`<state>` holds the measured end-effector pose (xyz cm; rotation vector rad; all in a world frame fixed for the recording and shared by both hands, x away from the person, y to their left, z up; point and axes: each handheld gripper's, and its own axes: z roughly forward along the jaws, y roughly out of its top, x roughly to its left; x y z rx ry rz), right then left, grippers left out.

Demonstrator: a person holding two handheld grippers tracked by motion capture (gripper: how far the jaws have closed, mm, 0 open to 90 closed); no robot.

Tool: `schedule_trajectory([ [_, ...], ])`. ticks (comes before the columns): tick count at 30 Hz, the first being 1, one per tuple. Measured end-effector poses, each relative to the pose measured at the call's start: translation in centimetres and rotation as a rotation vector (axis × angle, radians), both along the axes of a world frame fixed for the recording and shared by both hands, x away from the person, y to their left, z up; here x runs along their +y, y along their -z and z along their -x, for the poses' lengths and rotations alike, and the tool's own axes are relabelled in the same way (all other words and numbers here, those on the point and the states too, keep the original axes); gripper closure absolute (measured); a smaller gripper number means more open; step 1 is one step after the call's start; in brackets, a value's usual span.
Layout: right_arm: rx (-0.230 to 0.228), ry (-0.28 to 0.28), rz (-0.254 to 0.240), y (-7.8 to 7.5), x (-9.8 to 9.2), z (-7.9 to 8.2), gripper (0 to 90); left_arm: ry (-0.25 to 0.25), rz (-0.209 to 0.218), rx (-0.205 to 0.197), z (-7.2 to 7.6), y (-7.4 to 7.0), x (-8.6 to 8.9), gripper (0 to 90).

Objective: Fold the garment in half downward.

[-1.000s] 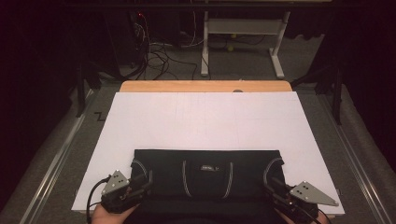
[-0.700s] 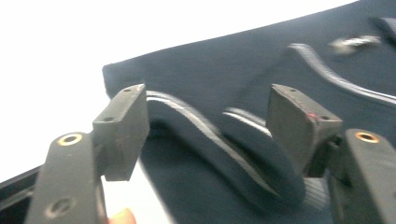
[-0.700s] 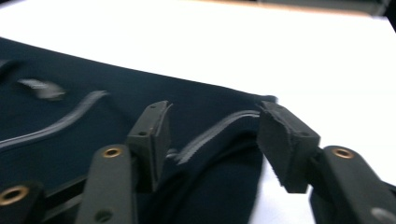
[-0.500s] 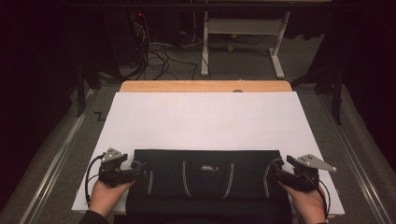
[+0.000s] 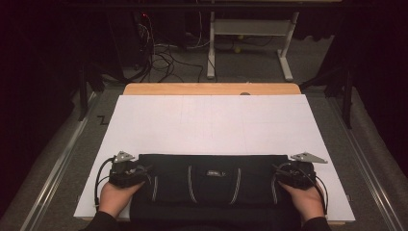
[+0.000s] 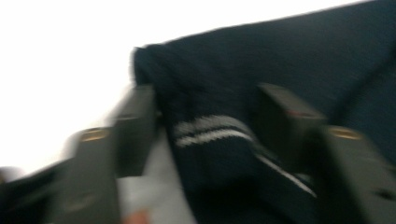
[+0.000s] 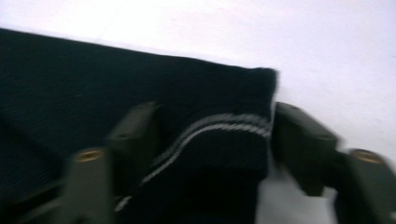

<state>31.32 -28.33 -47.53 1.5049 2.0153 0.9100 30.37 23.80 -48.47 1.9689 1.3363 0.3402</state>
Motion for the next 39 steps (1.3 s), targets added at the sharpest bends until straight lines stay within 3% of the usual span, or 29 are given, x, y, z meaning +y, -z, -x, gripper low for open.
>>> schedule_trajectory([
  [4, 0.004, -0.041, -0.043, 0.0, 0.1, 0.3, 66.6, 0.036, 0.026, 0.007, 0.2, 0.0, -0.2, 65.5],
  [7, -0.004, -0.081, -0.05, 0.1, 0.2, 0.3, 76.2, 0.037, 0.039, -0.005, 0.4, 0.1, -0.2, 70.2],
  [11, -0.022, -0.09, -0.035, 0.0, 0.3, 0.6, 77.9, 0.036, 0.05, -0.038, 0.8, 0.0, 0.0, 71.9],
  [14, -0.064, -0.107, -0.006, -0.1, 0.4, 1.0, 78.0, 0.033, 0.056, -0.082, 1.4, -0.4, 0.0, 72.6],
  [22, -0.162, -0.111, -0.009, -1.0, 0.0, 2.0, 78.2, 0.02, 0.064, -0.173, 2.1, -1.7, -0.1, 73.7],
  [27, -0.186, -0.109, -0.01, -1.7, 0.1, 1.6, 78.7, 0.035, 0.016, -0.158, 0.7, -1.7, -0.4, 74.5],
  [33, -0.18, -0.112, -0.003, -2.1, -0.1, 0.2, 78.9, 0.035, 0.018, -0.181, -1.2, -2.9, -0.5, 74.8],
  [39, -0.209, -0.109, 0.021, -3.2, -0.1, -1.4, 78.9, 0.021, 0.012, -0.19, -3.2, -3.9, -0.9, 74.7],
])
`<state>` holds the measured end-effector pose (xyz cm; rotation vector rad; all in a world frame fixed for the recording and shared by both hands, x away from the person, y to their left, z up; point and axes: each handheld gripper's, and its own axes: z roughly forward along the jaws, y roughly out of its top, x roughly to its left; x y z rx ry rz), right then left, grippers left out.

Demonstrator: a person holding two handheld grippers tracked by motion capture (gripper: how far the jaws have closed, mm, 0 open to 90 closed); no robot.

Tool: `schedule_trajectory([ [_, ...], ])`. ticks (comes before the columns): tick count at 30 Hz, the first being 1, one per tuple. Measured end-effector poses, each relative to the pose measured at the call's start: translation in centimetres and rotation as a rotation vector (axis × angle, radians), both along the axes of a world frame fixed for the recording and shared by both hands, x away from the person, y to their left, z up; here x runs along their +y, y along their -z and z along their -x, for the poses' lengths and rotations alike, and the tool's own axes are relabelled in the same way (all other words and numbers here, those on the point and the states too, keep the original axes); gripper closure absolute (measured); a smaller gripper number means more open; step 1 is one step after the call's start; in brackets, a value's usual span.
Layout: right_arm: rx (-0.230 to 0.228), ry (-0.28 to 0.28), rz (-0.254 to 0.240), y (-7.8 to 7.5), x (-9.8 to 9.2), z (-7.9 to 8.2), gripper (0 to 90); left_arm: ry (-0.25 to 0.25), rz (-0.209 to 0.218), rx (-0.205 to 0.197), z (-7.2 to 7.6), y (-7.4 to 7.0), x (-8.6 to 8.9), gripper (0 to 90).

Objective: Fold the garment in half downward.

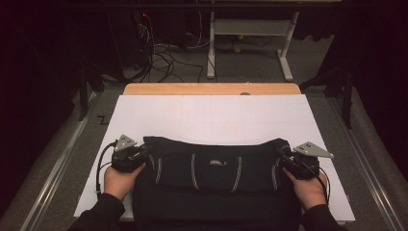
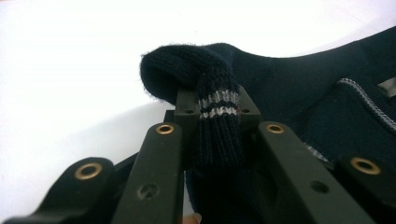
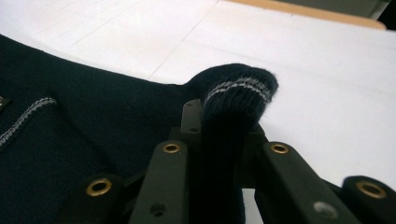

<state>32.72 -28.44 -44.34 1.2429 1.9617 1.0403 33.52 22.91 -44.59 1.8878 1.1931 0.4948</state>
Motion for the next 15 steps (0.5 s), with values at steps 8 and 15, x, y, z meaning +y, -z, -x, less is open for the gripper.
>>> schedule_trajectory([
  [8, -0.033, 0.017, 0.028, -0.8, 0.7, -2.1, 78.9, -0.042, -0.013, 0.005, -2.3, 0.1, -0.1, 74.6],
  [15, -0.033, 0.041, 0.032, -0.6, 0.9, -4.2, 78.9, -0.084, 0.004, 0.003, -4.4, 0.0, 0.2, 74.7],
])
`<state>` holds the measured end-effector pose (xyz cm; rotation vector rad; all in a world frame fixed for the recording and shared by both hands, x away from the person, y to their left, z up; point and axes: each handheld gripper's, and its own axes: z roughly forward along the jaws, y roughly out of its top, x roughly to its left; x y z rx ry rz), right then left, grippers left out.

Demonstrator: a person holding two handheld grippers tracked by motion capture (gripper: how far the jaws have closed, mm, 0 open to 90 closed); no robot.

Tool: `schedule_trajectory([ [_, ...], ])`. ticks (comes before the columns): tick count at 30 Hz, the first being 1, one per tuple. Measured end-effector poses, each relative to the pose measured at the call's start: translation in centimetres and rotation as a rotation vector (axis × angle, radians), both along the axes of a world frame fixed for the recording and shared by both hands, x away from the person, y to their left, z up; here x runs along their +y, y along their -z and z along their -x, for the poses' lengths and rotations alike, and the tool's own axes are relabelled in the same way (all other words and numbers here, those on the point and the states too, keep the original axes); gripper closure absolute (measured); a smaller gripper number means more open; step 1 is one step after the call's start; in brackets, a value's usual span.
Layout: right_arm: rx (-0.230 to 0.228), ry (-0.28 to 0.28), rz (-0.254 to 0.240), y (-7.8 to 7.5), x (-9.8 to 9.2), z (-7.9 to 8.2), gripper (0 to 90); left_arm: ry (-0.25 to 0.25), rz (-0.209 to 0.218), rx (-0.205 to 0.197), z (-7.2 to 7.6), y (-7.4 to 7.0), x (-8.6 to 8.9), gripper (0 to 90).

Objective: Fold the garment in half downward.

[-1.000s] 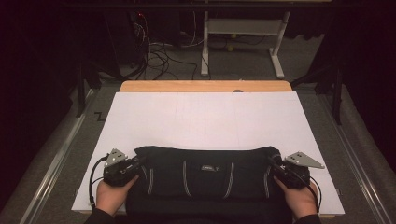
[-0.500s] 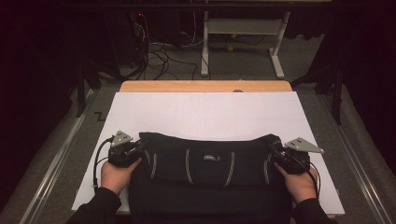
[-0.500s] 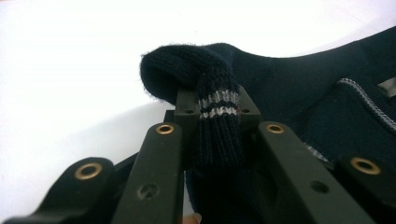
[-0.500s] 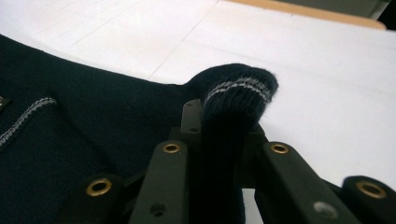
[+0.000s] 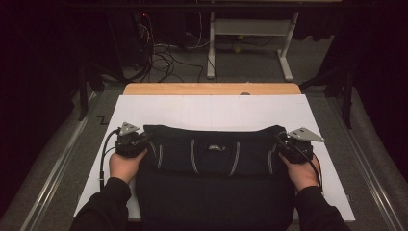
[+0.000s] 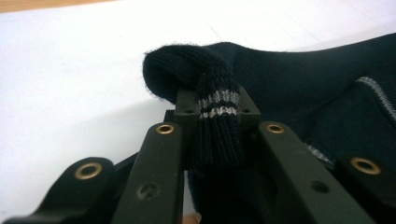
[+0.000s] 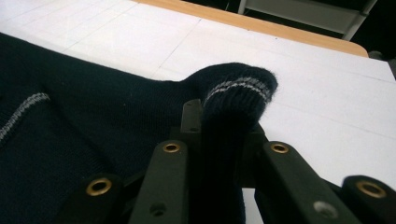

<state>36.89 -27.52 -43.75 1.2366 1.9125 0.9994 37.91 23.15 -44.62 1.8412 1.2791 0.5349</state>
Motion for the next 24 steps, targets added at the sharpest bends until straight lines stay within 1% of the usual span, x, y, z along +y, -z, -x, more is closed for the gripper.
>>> schedule_trajectory([
  [3, -0.007, -0.004, -0.007, -0.1, 0.1, -0.8, 78.9, -0.002, -0.025, -0.012, -0.8, -0.2, -0.1, 74.8],
  [4, -0.01, -0.006, -0.005, -0.1, 0.1, -1.0, 78.9, 0.0, -0.035, -0.013, -1.0, -0.2, -0.1, 74.8],
  [6, -0.025, -0.006, 0.011, -0.2, 0.3, -1.3, 78.9, -0.005, -0.042, -0.016, -1.4, -0.2, -0.3, 74.8],
  [9, -0.038, -0.002, 0.029, -0.4, 0.4, -1.9, 78.8, -0.019, -0.031, -0.014, -2.0, -0.1, -0.2, 74.8],
  [10, -0.046, 0.008, 0.034, -0.5, 0.4, -2.1, 78.8, -0.023, -0.02, -0.014, -2.0, -0.1, -0.1, 74.8],
  [12, -0.058, 0.012, 0.04, -0.5, 0.5, -2.4, 78.8, -0.031, 0.014, -0.009, -2.0, -0.1, 0.0, 74.8],
  [13, -0.06, 0.014, 0.042, -0.5, 0.5, -2.6, 78.8, -0.028, 0.015, -0.009, -2.0, -0.1, 0.0, 74.8],
  [15, -0.059, 0.019, 0.03, -0.6, 0.4, -3.0, 78.8, -0.028, 0.008, -0.021, -1.9, -0.3, 0.1, 74.7],
  [16, -0.058, 0.02, 0.027, -0.6, 0.5, -3.2, 78.7, -0.029, 0.014, -0.025, -1.9, -0.5, 0.2, 74.7],
  [18, -0.058, 0.022, 0.036, -0.9, 0.6, -3.5, 78.8, -0.036, 0.024, -0.034, -2.0, -0.9, 0.5, 74.7],
  [19, -0.057, 0.022, 0.043, -1.1, 0.8, -3.6, 78.7, -0.033, 0.024, -0.04, -2.0, -1.1, 0.6, 74.7],
  [20, -0.064, 0.017, 0.05, -1.5, 1.0, -3.7, 78.7, -0.033, 0.029, -0.045, -2.0, -1.4, 0.7, 74.7],
  [22, -0.08, 0.011, 0.06, -2.4, 1.3, -3.8, 78.6, -0.033, 0.023, -0.056, -2.0, -1.8, 0.8, 74.6],
  [24, -0.094, 0.006, 0.071, -3.2, 1.6, -4.0, 78.5, -0.038, 0.03, -0.067, -2.0, -2.2, 1.1, 74.6],
])
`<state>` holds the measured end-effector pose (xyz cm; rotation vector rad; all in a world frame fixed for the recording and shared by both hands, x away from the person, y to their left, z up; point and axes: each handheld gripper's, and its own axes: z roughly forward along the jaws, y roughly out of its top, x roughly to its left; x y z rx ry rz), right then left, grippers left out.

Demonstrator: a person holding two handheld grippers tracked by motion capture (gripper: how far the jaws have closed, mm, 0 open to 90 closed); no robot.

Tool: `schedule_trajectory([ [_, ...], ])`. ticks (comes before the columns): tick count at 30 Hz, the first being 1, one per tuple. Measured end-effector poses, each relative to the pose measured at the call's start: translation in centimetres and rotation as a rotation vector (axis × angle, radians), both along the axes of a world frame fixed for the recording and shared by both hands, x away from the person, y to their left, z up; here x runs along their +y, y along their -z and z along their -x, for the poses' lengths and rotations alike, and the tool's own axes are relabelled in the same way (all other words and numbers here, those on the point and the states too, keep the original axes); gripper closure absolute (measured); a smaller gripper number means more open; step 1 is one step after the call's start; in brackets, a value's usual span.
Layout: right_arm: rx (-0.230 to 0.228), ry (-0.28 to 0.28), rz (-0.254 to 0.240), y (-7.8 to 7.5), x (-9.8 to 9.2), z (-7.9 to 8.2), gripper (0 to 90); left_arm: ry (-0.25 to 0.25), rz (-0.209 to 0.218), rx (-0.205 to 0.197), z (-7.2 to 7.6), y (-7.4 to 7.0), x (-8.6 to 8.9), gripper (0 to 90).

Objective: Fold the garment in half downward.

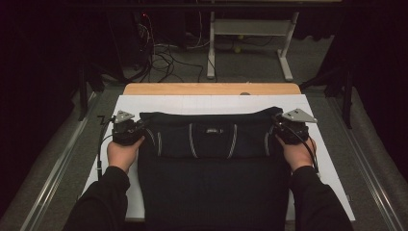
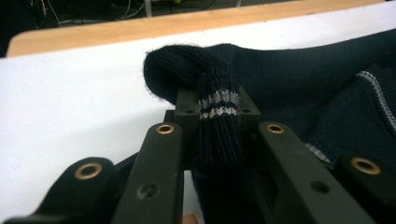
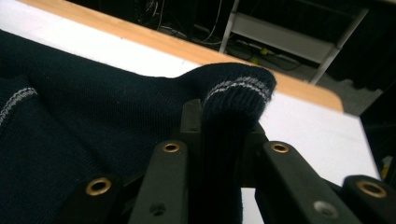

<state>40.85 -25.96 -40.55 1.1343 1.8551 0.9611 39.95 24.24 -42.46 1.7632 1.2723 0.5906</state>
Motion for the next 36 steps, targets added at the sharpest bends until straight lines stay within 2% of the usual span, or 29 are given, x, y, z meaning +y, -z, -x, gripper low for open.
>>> schedule_trajectory([
  [4, -0.018, 0.014, 0.002, -0.8, 0.5, -0.4, 78.4, -0.002, 0.018, -0.024, -0.2, -0.1, 0.3, 74.5],
  [7, -0.006, 0.017, 0.019, -0.5, 0.8, -0.8, 78.3, 0.007, -0.009, -0.01, -0.6, 0.4, 0.2, 74.3],
  [10, 0.035, 0.023, 0.021, 0.4, 1.0, -1.4, 77.7, 0.009, -0.006, 0.026, -1.3, 1.2, 0.1, 73.8],
  [13, 0.087, 0.034, 0.015, 1.2, 1.2, -1.9, 77.1, -0.002, 0.024, 0.07, -1.8, 2.2, -0.1, 72.3],
  [15, 0.102, 0.036, 0.014, 1.7, 1.5, -2.2, 76.3, -0.012, 0.032, 0.092, -2.0, 2.6, -0.1, 67.5],
  [16, 0.111, 0.037, 0.011, 1.9, 1.6, -2.3, 74.9, -0.009, 0.05, 0.122, -2.2, 2.8, -0.1, 63.0],
  [17, 0.123, 0.04, -0.001, 2.1, 1.6, -2.4, 71.9, -0.005, 0.068, 0.154, -2.3, 3.0, 0.1, 59.6],
  [18, 0.134, 0.045, -0.007, 2.2, 1.6, -2.5, 64.3, -0.005, 0.074, 0.172, -2.3, 3.1, 0.2, 53.8],
  [19, 0.137, 0.06, -0.002, 2.3, 1.6, -2.6, 55.3, -0.016, 0.069, 0.169, -2.2, 3.1, 0.3, 49.3],
  [20, 0.139, 0.068, -0.005, 2.3, 1.5, -2.6, 50.2, -0.03, 0.069, 0.157, -2.0, 3.0, 0.5, 46.6],
  [22, 0.136, 0.08, -0.033, 1.9, 1.0, -2.3, 43.7, -0.046, 0.067, 0.149, -1.6, 2.6, 0.8, 39.8],
  [25, 0.1, 0.072, -0.063, 1.1, 0.2, -1.3, 42.8, -0.041, 0.113, 0.162, -0.6, 1.9, 1.2, 37.8],
  [29, 0.094, 0.038, -0.086, 0.7, -0.4, 0.2, 43.5, 0.02, 0.092, 0.137, 0.9, 1.2, 0.4, 37.7],
  [32, 0.102, 0.015, -0.1, 1.1, -0.5, 1.1, 44.3, 0.055, 0.088, 0.132, 1.3, 1.3, -0.4, 37.7],
  [34, 0.107, 0.001, -0.078, 1.7, -0.2, 1.6, 45.0, 0.073, 0.102, 0.151, 1.3, 1.6, -0.9, 37.7],
  [36, 0.118, -0.023, -0.077, 2.3, 0.2, 1.9, 45.5, 0.095, 0.104, 0.172, 1.3, 2.1, -1.5, 37.7],
])
